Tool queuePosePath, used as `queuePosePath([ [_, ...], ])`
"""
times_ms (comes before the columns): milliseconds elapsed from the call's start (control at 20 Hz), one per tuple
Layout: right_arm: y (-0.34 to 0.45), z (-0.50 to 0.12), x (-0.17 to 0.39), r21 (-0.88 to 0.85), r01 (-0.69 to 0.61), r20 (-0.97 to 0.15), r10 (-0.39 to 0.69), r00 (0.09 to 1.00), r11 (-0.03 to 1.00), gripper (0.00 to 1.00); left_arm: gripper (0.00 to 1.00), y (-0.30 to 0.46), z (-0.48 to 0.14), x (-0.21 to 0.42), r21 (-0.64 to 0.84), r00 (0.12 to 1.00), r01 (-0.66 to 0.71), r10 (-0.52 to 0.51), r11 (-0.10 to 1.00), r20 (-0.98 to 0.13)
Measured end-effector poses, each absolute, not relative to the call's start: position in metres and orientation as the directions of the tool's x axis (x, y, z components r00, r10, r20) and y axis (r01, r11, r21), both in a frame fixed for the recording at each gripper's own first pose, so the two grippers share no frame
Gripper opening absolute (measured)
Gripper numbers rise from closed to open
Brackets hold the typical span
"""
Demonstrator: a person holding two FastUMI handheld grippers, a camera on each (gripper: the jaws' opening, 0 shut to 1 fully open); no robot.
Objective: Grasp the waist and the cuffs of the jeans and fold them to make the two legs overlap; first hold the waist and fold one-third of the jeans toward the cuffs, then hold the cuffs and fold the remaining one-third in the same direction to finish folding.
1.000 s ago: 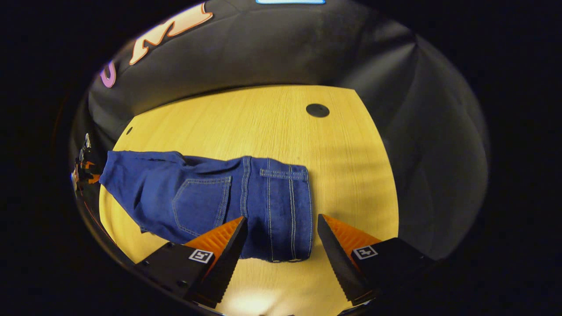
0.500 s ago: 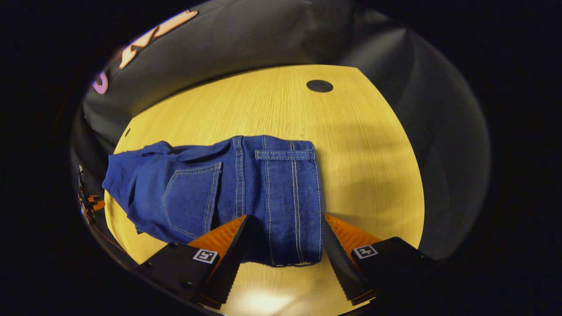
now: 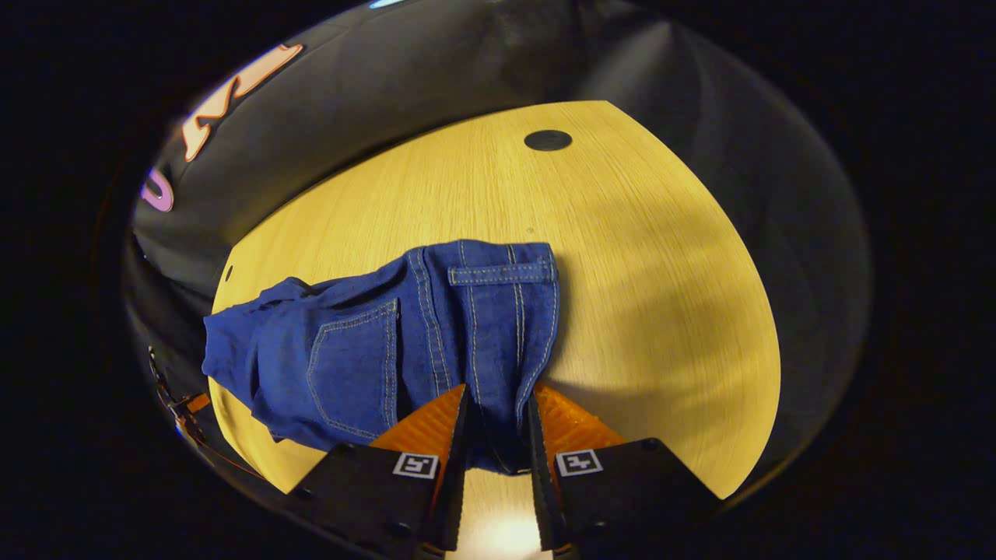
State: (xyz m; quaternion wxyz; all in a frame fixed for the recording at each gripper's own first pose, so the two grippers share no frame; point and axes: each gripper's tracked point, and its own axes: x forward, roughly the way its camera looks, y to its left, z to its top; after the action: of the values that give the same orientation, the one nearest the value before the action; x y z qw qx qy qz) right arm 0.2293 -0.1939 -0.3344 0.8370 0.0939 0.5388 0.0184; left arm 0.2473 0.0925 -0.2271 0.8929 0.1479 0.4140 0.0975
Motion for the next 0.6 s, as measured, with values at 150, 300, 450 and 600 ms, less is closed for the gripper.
queuePosePath([
  [150,-0.192,-0.333,0.229,0.158,0.074,-0.897,0.111,0.427,0.985,0.29,0.95,0.092,-0.231,0.248,0.281,0.648,-0.098,0.275,0.955,-0.710],
  [300,-0.192,-0.329,0.230,0.046,0.032,-0.891,0.026,0.454,0.998,0.19,0.95,0.091,-0.236,0.246,0.203,0.657,-0.146,0.249,0.968,-0.712],
  [450,-0.192,-0.322,0.228,0.026,0.025,-0.878,0.011,0.479,0.999,0.14,0.94,0.091,-0.236,0.249,0.191,0.665,-0.152,0.243,0.970,-0.707],
  [600,-0.195,-0.322,0.230,0.083,0.063,-0.874,0.042,0.485,0.995,0.08,0.94,0.090,-0.231,0.254,0.169,0.689,-0.154,0.228,0.974,-0.688],
])
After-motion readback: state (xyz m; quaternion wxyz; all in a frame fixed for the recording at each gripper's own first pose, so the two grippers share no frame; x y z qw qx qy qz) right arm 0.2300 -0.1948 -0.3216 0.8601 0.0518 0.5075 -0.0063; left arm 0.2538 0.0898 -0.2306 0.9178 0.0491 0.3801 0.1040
